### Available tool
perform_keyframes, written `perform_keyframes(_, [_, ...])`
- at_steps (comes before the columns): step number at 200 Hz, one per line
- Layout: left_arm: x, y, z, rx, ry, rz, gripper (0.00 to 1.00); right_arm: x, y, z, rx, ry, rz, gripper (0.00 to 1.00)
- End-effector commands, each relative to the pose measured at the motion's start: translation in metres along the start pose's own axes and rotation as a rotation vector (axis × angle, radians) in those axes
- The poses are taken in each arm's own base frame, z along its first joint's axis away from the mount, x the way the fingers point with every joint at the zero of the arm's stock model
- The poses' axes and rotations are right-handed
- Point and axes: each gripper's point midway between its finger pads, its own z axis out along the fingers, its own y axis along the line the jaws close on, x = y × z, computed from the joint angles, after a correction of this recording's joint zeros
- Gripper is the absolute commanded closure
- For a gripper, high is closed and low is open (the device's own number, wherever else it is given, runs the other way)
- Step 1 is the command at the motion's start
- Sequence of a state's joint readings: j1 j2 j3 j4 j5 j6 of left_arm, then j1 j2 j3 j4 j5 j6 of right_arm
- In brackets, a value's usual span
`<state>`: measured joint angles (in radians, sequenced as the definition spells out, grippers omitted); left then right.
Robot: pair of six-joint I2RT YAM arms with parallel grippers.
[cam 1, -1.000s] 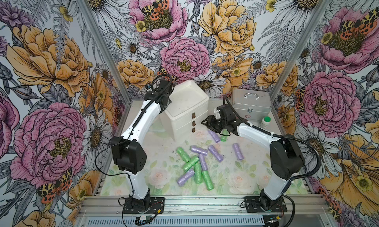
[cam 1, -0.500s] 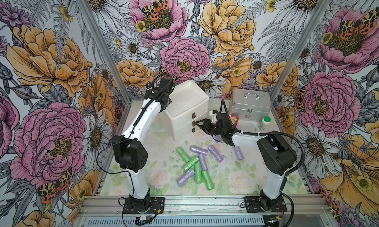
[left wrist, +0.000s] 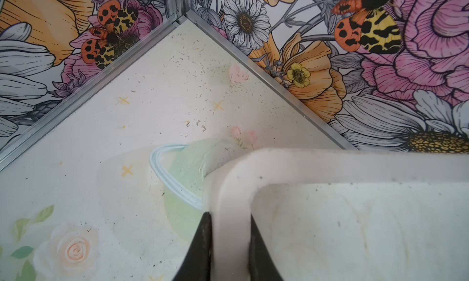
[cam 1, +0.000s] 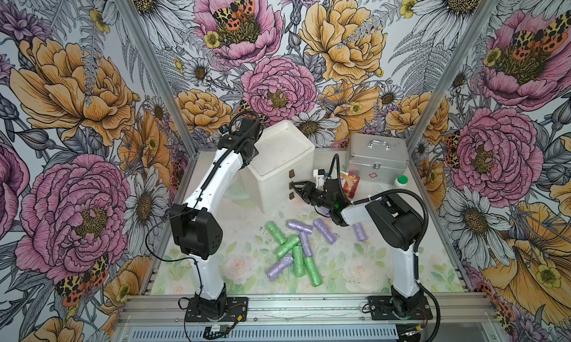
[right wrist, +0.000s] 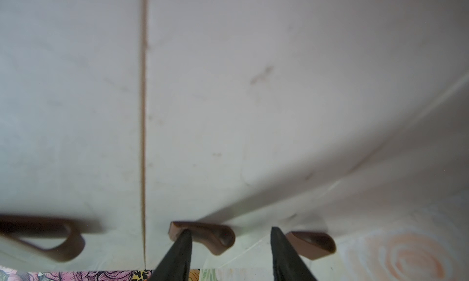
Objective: Sort the rolls of trash bags by color and place them into the drawer
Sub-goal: Open the drawer in the storage box.
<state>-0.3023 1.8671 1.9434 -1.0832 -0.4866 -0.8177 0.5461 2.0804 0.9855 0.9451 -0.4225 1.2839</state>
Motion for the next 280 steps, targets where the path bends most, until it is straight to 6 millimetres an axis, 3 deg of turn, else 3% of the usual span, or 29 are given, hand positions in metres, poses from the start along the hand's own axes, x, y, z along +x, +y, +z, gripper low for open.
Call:
perform_keyframes(1, [0.119, -0.025, 0.019, 0.063, 0.471, -0.025, 1.00, -0.016, 0.020, 0.003, -0.130, -0.115, 0.010, 0.52])
perform_keyframes(68, [0.122, -0.024, 0.020, 0.056, 0.473, -0.021, 1.00, -0.020, 0.022, 0.006, -0.154, -0.155, 0.020, 0.60])
perform_keyframes(108, [0.123, -0.024, 0.019, 0.055, 0.472, -0.021, 1.00, -0.021, 0.030, 0.009, -0.170, -0.165, 0.017, 0.77])
perform_keyframes(134, [0.123, -0.024, 0.019, 0.056, 0.472, -0.022, 1.00, -0.019, 0.033, 0.007, -0.172, -0.163, 0.014, 1.00])
perform_keyframes(176, [0.119, -0.027, 0.020, 0.063, 0.464, -0.022, 1.00, -0.014, 0.030, -0.011, -0.147, -0.161, 0.014, 1.00])
perform_keyframes(280, [0.098, -0.026, 0.026, 0.060, 0.424, -0.059, 1.00, 0.028, 0.016, -0.089, -0.043, -0.125, 0.015, 1.00])
